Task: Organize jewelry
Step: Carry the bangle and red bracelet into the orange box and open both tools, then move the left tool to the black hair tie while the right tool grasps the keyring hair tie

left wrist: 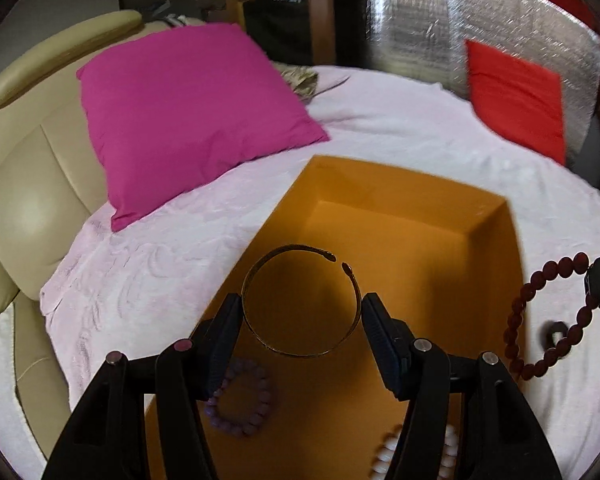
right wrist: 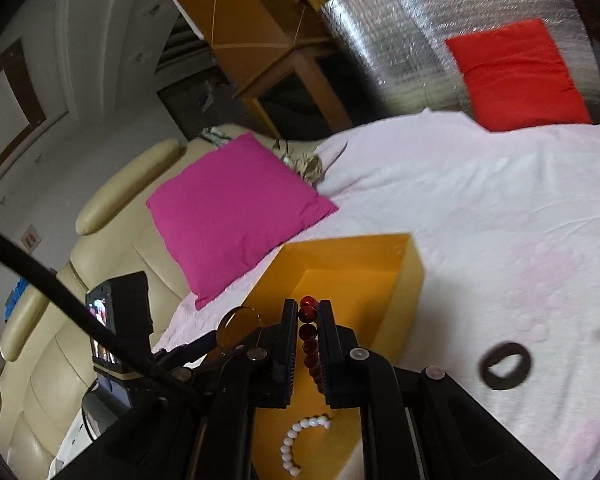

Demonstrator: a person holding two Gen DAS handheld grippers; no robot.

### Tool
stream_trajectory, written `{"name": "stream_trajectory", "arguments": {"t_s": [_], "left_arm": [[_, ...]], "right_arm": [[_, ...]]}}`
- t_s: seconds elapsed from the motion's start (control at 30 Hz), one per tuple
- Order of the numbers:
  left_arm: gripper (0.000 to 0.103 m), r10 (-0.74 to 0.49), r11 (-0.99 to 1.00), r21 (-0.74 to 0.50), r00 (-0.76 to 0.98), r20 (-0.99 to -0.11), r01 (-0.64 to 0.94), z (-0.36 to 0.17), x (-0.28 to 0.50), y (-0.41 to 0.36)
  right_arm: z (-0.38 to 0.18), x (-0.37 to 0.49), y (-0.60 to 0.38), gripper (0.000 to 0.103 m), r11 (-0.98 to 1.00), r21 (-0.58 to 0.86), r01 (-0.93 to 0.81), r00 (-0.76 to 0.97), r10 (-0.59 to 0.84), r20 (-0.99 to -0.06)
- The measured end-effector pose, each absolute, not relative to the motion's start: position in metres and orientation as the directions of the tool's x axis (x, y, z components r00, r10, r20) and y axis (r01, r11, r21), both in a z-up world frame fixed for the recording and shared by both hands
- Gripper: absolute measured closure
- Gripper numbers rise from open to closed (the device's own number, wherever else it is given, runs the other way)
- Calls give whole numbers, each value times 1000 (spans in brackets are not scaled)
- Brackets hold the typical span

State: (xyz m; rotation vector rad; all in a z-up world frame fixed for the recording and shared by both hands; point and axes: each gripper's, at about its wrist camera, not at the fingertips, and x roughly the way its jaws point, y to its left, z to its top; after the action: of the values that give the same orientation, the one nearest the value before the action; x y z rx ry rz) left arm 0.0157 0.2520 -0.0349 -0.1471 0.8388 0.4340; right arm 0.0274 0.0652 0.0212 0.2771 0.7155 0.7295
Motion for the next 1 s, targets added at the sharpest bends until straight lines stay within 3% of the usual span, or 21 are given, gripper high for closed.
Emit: {"name": "stream_trajectory", "arguments": {"t_s": [0.3,0.63,0.9,1.0], "left_arm": [[40,326,873,51,502,-801,-485,-56,32,264],[39,407,850,122,490,-771,-513,-53,41,253],[36,459,860,180,567,-684,-478,-29,45,206],[35,461,873,217,594,-659,-437,-23,47,181]], "right_arm": [[-12,57,97,91,756,454,-471,489,652,-579],[-6,73,51,87,797,493,-350,562,600,-570],[6,64,2,55,861,417,-292,627,501,-596],[6,62,-14,54,878,397,-267,634,470,-613]]}}
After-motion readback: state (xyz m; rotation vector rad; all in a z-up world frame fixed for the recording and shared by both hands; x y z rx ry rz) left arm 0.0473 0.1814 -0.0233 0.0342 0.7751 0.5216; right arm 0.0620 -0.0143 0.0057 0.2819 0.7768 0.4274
